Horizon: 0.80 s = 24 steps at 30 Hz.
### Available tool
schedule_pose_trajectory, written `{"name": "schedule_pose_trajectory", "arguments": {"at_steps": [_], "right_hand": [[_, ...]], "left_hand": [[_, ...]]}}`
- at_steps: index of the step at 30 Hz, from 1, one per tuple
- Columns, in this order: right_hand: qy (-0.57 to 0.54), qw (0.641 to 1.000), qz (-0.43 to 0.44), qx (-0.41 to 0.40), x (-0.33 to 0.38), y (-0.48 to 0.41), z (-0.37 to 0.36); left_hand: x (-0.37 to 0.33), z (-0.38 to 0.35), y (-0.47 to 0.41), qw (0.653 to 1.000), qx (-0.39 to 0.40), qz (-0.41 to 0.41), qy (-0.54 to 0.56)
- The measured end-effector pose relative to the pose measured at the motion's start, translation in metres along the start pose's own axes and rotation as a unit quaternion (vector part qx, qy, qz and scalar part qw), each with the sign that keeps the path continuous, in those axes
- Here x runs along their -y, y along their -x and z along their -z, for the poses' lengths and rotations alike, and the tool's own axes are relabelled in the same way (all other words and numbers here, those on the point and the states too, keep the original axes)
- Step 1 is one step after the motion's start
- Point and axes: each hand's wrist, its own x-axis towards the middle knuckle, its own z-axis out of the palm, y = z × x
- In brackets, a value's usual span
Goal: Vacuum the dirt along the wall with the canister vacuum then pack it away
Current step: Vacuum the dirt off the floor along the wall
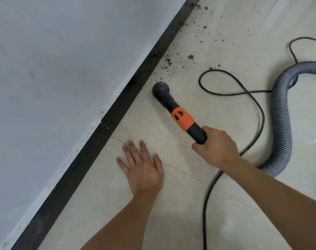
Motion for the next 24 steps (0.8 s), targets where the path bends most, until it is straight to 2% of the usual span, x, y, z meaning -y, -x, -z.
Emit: {"name": "schedule_pose_trajectory", "arguments": {"at_steps": [2,4,24], "right_hand": [[0.036,0.997,0.058,0.020,0.012,0.012,-0.014],[0.038,0.996,0.075,0.021,0.018,0.006,-0.016],[-0.035,0.998,-0.003,-0.058,0.027,-0.142,0.023]], "left_hand": [[0.000,0.001,0.000,1.000,-0.006,0.002,0.004],[0.000,0.000,0.001,1.000,-0.012,0.000,0.006],[0.001,-0.007,0.000,1.000,-0.021,-0.003,-0.008]]}}
